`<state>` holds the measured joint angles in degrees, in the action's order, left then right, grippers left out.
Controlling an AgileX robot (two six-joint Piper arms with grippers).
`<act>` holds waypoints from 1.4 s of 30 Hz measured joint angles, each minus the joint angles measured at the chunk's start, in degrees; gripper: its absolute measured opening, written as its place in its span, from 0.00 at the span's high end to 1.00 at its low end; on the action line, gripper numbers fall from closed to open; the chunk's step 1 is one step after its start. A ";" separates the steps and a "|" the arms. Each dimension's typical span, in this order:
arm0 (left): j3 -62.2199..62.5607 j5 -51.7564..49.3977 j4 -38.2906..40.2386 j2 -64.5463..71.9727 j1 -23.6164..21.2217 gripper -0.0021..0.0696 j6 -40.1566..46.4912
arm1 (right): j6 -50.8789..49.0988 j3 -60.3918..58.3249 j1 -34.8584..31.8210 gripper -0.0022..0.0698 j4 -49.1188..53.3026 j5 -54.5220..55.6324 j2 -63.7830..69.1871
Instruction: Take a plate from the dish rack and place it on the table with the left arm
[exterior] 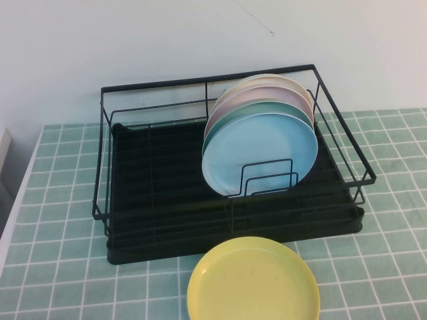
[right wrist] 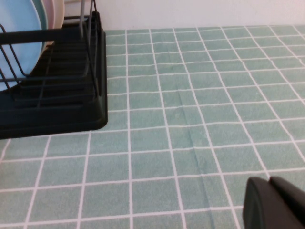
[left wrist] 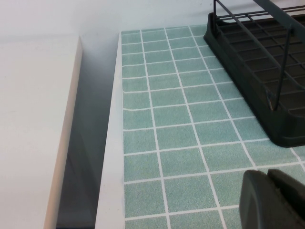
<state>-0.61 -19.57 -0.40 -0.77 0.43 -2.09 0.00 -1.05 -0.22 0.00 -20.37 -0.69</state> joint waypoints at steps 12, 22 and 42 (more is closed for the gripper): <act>0.00 0.00 0.00 0.00 0.00 0.98 0.00 | 0.00 0.00 0.00 0.97 0.00 0.00 0.00; 0.00 0.00 0.00 0.00 0.00 0.98 0.00 | 0.00 0.00 0.00 0.97 0.00 0.00 0.00; -0.62 13.85 -0.79 0.00 0.00 0.98 -0.93 | 0.00 0.00 0.00 0.97 0.00 0.00 0.00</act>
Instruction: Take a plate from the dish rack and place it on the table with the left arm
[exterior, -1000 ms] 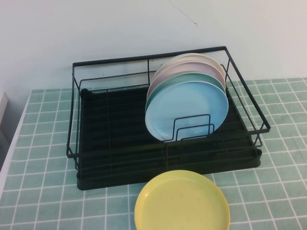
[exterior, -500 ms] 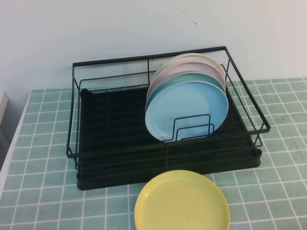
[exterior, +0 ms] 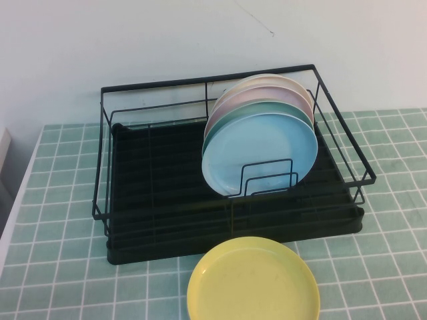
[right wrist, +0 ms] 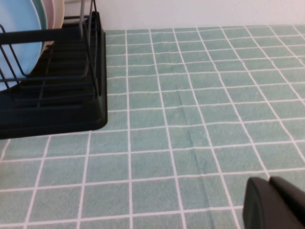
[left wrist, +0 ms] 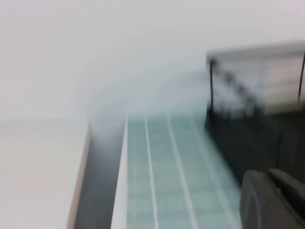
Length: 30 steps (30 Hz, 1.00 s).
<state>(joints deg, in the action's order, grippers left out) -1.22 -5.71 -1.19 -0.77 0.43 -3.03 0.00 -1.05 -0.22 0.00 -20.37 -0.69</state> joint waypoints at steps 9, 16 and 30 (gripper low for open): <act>0.00 38.34 0.57 0.00 0.00 0.98 -5.95 | 0.00 0.00 0.00 0.97 0.00 0.00 0.00; 0.00 55.08 1.19 0.00 0.00 0.98 -5.16 | 0.00 0.00 0.00 0.97 0.00 0.00 0.00; 21.08 23.68 3.48 0.80 0.00 0.98 -8.22 | 0.00 0.00 0.00 0.97 0.00 0.00 0.00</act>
<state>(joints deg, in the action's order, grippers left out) 19.86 17.96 2.29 0.02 0.43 -11.24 0.00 -1.05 -0.22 0.00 -20.37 -0.69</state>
